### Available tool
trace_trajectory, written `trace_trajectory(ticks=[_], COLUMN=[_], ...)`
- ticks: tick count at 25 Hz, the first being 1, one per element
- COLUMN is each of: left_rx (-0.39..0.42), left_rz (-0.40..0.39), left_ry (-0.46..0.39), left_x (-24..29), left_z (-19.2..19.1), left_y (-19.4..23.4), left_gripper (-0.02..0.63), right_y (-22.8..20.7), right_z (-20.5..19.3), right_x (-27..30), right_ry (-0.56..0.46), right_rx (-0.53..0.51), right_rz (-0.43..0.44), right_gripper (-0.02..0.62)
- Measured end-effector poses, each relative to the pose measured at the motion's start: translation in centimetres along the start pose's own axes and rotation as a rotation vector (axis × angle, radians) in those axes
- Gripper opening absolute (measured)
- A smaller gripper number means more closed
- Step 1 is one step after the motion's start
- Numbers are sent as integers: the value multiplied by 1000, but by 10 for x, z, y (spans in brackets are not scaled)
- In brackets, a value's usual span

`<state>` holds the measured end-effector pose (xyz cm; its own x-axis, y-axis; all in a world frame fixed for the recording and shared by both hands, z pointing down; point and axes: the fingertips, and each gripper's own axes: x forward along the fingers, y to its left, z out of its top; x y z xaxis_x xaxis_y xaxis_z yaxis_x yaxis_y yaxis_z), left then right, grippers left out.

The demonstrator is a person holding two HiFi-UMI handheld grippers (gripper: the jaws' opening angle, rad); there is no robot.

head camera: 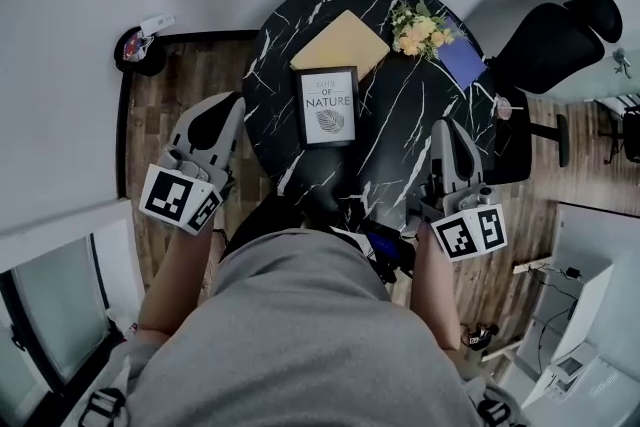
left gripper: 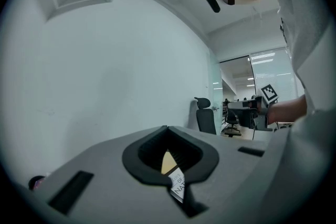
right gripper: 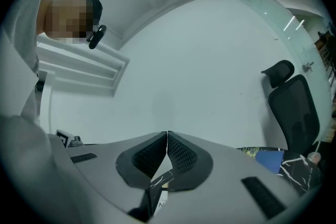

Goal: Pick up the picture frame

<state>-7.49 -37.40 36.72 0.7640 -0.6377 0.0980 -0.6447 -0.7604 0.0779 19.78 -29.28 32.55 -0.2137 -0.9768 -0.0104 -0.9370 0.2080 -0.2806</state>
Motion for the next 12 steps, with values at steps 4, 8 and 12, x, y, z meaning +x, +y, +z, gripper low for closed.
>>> trace_trajectory(ticks=[4, 8, 12], left_rx=[-8, -21, -35], left_rz=[-16, -17, -9], left_ry=[15, 25, 34], left_x=[5, 6, 3], left_z=[-6, -13, -19], left_y=[10, 16, 15], left_gripper=[7, 7, 7], right_y=[2, 1, -3], right_z=[-9, -17, -20], right_x=[9, 12, 10], right_ry=[17, 37, 52], right_rx=[11, 17, 17], right_rz=[-18, -29, -34], right_gripper=[26, 26, 26])
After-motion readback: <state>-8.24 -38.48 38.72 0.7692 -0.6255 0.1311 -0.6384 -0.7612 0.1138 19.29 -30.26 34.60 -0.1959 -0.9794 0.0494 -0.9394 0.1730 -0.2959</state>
